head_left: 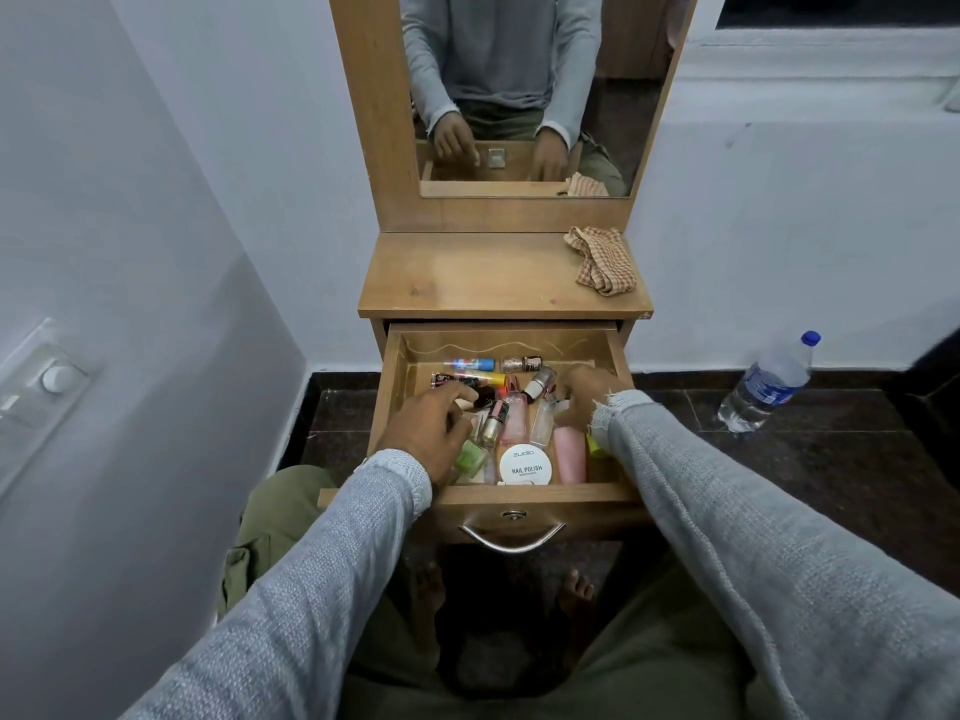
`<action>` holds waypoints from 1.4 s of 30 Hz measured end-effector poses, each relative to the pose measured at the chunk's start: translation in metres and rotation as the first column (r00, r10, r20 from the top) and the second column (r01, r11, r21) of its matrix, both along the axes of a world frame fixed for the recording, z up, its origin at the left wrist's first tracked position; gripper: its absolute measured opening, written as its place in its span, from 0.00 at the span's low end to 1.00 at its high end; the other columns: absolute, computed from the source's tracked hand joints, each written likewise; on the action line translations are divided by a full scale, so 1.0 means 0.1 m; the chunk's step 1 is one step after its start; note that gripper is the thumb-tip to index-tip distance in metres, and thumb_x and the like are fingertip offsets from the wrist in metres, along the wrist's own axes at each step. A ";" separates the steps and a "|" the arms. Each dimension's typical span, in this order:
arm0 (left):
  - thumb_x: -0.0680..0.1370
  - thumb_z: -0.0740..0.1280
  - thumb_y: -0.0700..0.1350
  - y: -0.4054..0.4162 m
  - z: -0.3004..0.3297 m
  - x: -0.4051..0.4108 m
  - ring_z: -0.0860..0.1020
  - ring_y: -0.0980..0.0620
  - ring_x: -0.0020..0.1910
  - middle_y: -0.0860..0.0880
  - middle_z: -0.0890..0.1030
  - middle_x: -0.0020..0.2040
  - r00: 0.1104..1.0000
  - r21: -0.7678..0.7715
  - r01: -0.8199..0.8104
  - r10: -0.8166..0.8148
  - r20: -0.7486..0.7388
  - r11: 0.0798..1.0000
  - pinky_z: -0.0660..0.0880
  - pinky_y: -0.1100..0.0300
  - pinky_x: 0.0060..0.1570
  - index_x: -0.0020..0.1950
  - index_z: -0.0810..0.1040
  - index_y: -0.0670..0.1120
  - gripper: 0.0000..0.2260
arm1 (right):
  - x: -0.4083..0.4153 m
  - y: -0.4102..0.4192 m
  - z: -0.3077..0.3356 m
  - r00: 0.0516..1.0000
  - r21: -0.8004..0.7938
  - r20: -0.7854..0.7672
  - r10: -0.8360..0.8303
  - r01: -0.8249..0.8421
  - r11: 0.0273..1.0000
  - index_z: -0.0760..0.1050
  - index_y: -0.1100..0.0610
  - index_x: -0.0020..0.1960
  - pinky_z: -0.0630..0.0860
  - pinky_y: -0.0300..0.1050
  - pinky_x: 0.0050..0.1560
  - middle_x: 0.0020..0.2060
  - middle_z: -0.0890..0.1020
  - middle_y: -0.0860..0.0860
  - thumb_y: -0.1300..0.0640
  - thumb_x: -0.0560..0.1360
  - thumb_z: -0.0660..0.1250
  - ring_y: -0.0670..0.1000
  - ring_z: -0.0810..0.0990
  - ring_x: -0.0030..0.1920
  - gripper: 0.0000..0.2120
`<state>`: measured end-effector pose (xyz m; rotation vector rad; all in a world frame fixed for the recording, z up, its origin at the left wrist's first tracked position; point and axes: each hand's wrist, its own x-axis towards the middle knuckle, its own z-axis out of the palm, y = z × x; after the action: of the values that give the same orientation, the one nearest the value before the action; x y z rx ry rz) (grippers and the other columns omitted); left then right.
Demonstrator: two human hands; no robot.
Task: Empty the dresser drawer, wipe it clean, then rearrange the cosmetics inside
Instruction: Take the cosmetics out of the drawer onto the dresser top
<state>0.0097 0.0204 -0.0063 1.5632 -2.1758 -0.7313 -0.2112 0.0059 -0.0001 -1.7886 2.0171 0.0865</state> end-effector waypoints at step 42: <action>0.77 0.69 0.41 -0.27 -0.29 -0.31 0.74 0.53 0.55 0.52 0.72 0.59 0.935 0.045 -0.025 0.040 -0.351 0.999 0.76 0.49 0.59 0.66 0.73 0.51 0.18 | -0.01 -0.07 -0.32 0.843 -0.390 0.514 0.161 0.062 0.919 0.77 0.52 0.59 0.79 0.46 0.48 0.48 0.77 0.49 0.67 0.65 0.76 0.44 0.76 0.41 0.25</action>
<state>-0.0214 -0.0065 -0.0358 1.3591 -1.8788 -0.9672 -0.2123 -0.0011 -0.0320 -1.8210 1.6416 -0.7803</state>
